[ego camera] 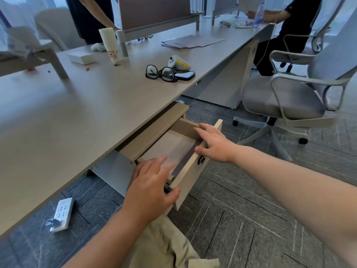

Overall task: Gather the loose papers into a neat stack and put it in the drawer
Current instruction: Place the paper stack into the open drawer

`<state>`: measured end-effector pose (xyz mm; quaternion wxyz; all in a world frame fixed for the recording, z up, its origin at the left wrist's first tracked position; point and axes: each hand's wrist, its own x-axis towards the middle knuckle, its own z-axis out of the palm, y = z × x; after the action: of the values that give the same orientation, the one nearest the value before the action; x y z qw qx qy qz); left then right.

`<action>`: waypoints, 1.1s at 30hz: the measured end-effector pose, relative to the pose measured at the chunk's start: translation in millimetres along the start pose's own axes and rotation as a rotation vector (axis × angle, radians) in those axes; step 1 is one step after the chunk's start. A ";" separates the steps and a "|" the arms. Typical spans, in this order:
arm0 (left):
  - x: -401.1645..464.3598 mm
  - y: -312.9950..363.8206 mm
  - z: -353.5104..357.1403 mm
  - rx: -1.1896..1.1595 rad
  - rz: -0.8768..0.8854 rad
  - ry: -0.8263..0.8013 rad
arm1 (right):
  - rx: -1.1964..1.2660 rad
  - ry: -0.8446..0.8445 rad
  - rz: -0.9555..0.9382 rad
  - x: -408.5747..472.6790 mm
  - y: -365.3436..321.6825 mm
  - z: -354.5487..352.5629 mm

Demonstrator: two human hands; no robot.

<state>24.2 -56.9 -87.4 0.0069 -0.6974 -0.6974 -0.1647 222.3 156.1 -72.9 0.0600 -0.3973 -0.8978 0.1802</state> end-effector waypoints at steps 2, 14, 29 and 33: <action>3.2 -8.3 -1.6 0.003 -0.101 -0.026 | 0.044 0.011 -0.012 7.3 -7.1 4.3; 28.0 -68.4 -14.6 0.132 -0.291 -0.044 | -0.285 0.028 -0.244 73.3 -53.3 29.4; 29.0 -97.9 9.2 0.103 -0.181 0.188 | -0.184 0.243 -0.324 114.0 -65.5 51.4; 30.4 -99.3 9.9 0.107 -0.175 0.203 | -0.234 0.223 -0.271 117.0 -69.2 48.9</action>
<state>-71.3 -22.4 -111.3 0.1002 -0.6125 -0.7589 -0.1971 82.9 185.8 -96.7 0.1360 -0.2946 -0.9457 0.0201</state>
